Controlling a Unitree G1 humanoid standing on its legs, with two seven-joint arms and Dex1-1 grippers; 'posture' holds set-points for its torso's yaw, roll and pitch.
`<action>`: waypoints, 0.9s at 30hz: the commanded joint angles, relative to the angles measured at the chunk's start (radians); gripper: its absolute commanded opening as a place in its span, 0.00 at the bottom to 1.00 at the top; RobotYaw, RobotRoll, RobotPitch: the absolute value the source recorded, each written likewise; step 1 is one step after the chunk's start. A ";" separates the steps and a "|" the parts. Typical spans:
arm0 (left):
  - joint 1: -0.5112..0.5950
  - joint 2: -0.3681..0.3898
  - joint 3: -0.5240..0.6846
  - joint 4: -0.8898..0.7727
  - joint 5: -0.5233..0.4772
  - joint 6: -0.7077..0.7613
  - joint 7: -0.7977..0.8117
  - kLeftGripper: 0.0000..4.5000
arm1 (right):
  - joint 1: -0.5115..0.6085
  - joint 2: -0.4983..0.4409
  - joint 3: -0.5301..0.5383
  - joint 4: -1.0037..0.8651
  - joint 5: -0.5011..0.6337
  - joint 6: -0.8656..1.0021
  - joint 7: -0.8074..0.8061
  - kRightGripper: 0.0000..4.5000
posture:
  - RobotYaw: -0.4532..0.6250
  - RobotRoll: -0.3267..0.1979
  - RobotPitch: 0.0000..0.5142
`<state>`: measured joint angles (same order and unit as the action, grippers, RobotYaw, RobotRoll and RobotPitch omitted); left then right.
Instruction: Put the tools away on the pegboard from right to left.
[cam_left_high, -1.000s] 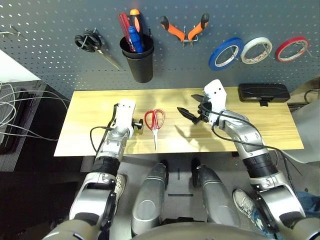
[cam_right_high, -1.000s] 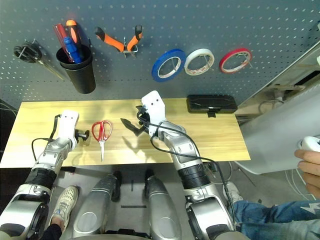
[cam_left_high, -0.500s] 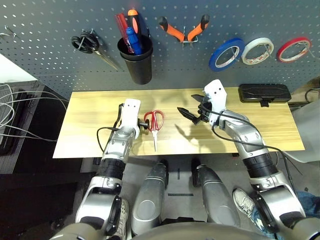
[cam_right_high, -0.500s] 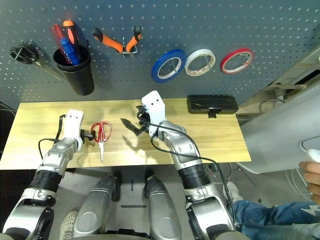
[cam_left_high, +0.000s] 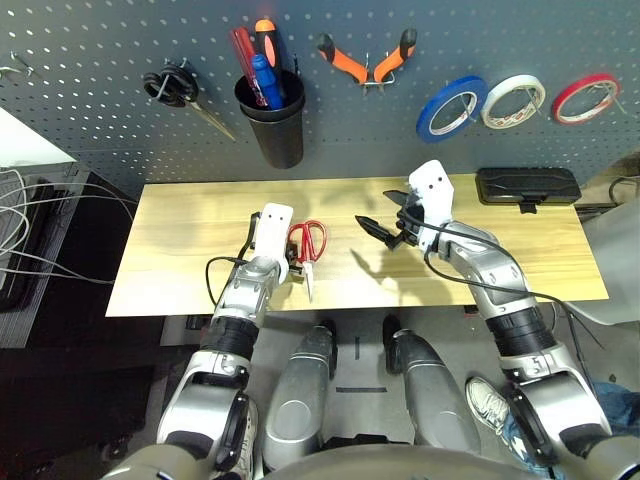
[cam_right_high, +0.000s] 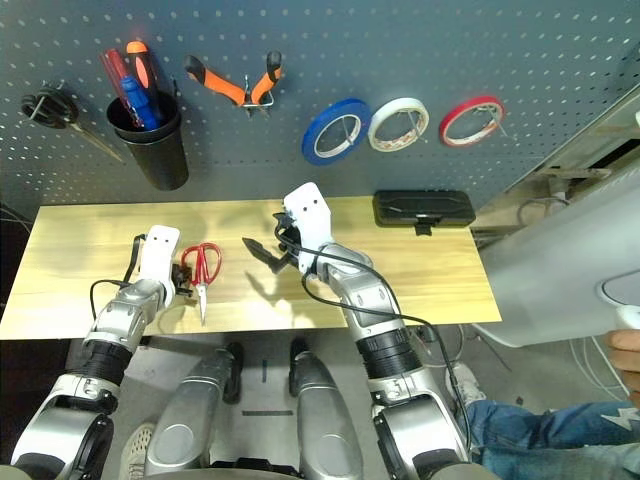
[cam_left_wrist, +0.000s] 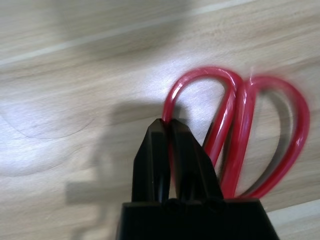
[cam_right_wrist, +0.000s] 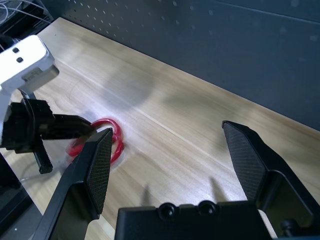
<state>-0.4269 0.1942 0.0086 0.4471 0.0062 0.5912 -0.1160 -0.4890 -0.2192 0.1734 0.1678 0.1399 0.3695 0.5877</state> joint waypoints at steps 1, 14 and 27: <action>0.060 -0.015 0.024 -0.038 0.000 -0.052 0.040 0.00 | -0.001 0.005 0.007 0.018 -0.005 -0.037 0.017 1.00 | 0.52 0.62 0.57; 0.267 0.002 0.099 -0.195 -0.001 -0.586 0.094 0.00 | -0.046 0.034 0.023 -0.015 0.022 -0.109 0.102 1.00 | 0.55 0.62 0.52; 0.311 0.083 0.204 -0.266 0.004 -0.962 0.122 0.00 | -0.191 0.091 0.011 -0.149 0.107 -0.013 0.131 1.00 | 0.56 0.62 0.49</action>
<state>-0.1310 0.2717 0.1955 0.1962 0.0098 -0.3328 0.0028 -0.6756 -0.1334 0.1766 0.0430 0.2274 0.3370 0.7083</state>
